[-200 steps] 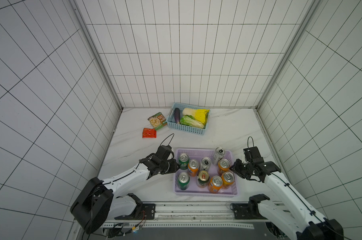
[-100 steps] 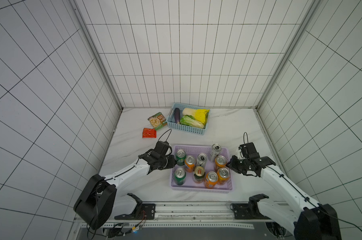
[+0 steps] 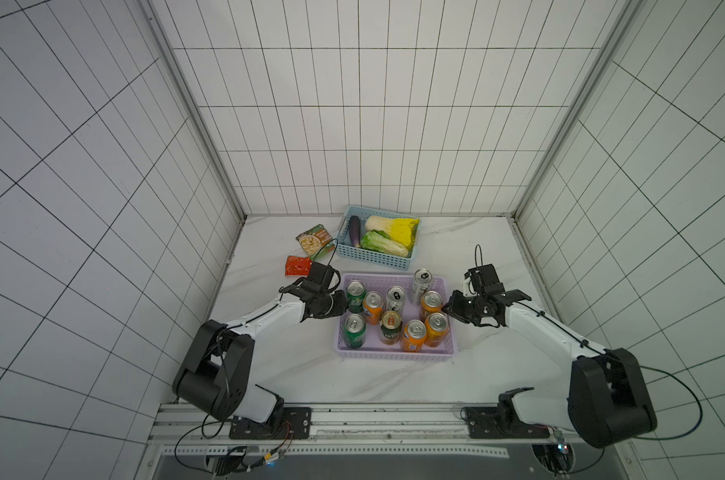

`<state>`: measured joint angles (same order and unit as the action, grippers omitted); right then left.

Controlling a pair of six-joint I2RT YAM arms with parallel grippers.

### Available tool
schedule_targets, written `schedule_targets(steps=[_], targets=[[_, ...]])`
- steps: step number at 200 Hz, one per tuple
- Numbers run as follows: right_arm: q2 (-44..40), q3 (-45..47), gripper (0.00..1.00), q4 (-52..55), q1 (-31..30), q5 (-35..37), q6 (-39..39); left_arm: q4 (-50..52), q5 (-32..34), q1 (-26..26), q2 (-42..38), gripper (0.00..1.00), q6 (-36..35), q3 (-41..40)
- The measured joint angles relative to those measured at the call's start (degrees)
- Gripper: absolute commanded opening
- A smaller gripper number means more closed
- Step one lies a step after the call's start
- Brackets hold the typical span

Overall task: Take out the drinks from the basket
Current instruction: Move the basket to the center of the board.

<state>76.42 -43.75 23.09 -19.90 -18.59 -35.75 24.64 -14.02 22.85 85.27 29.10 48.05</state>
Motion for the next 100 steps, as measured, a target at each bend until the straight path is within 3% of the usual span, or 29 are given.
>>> schedule_targets(steps=[100], targets=[[11.1,-8.46,0.17,-4.98,0.07,0.26,2.78,0.07,2.08,-2.8,8.7,0.1,-3.02,9.09]])
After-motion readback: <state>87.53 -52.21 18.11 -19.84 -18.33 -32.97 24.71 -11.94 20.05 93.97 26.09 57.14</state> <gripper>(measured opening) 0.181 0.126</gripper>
